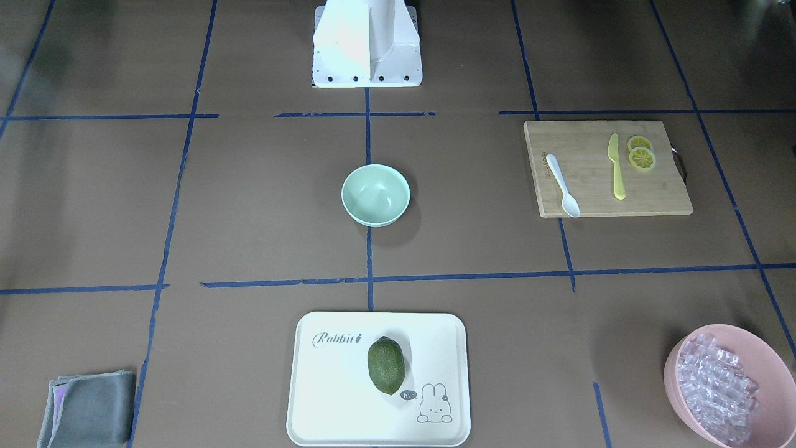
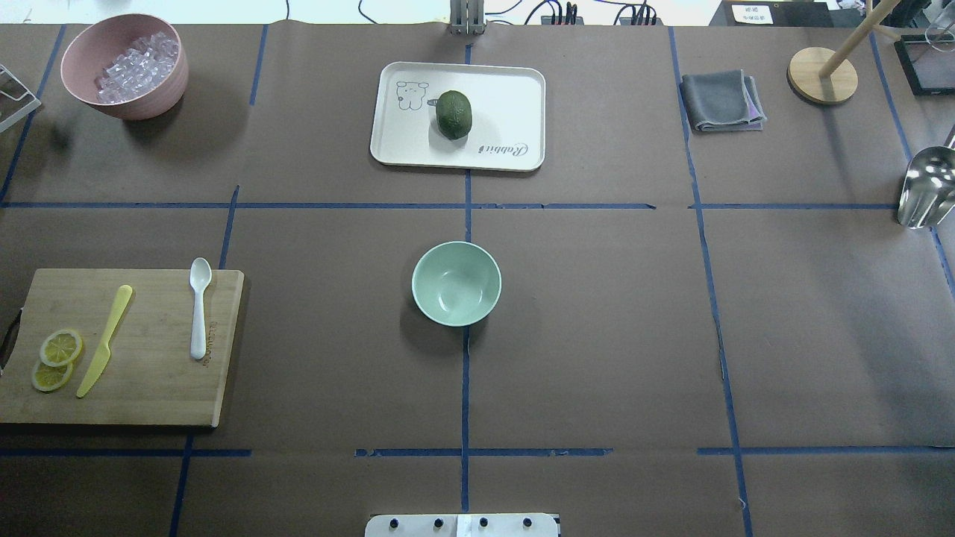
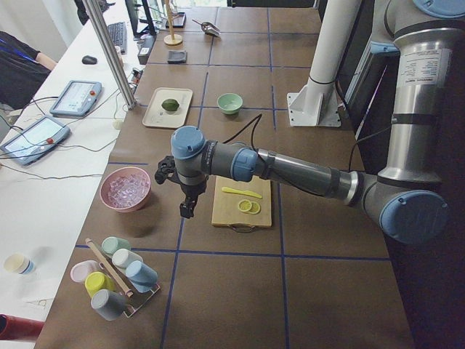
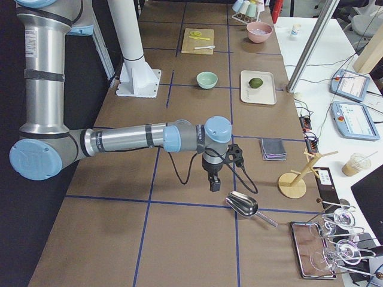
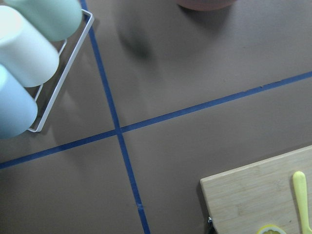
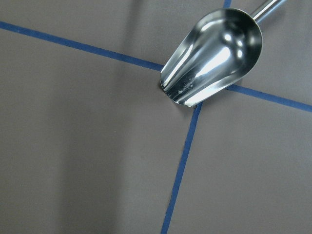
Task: Place spoon in bowl
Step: 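Move the left gripper over the white spoon on the cutting board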
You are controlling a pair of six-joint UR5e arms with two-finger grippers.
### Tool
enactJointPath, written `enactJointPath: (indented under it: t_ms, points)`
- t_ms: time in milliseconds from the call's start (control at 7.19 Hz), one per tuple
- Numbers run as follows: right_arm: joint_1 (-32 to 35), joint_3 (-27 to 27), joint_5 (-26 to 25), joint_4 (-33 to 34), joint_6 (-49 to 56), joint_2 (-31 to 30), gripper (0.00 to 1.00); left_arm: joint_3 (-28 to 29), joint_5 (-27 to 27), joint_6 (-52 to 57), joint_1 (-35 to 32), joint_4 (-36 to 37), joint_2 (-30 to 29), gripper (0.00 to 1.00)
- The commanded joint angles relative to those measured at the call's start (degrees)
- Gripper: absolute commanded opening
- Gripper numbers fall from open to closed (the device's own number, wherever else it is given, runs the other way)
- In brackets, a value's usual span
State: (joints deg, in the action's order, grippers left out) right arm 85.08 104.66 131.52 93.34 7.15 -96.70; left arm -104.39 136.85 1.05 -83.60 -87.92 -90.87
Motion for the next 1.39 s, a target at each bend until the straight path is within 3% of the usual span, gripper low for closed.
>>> enactJointPath:
  t_ms: [0, 278, 696, 835, 1113, 1252]
  points:
    - [0.61, 3.7, 0.15, -1.49, -5.54, -2.96, 1.0, -9.11, -0.62, -25.7, 10.15, -0.41, 0.07, 1.0]
    - [0.61, 3.62, 0.15, -1.58, -5.65, -3.05, 1.0, -14.07, -6.81, -43.43, 22.54, -0.5, -0.27, 1.0]
    - [0.61, 3.62, 0.15, -1.58, -5.57, -3.05, 1.0, -13.39, -16.83, -59.01, 35.82, -8.2, -0.1, 1.0]
    - [0.61, 3.54, 0.15, -1.58, -5.48, -3.05, 1.0, -11.82, -20.01, -62.19, 39.35, -9.54, -0.36, 1.0]
    - [0.61, 3.53, 0.15, -1.58, -5.48, -3.05, 1.0, -4.55, -21.35, -65.46, 42.45, -19.25, -1.06, 1.0]
    - [0.61, 3.53, 0.15, -1.58, -5.48, -3.14, 1.0, 0.02, -21.45, -66.96, 43.07, -22.35, -4.2, 1.0]
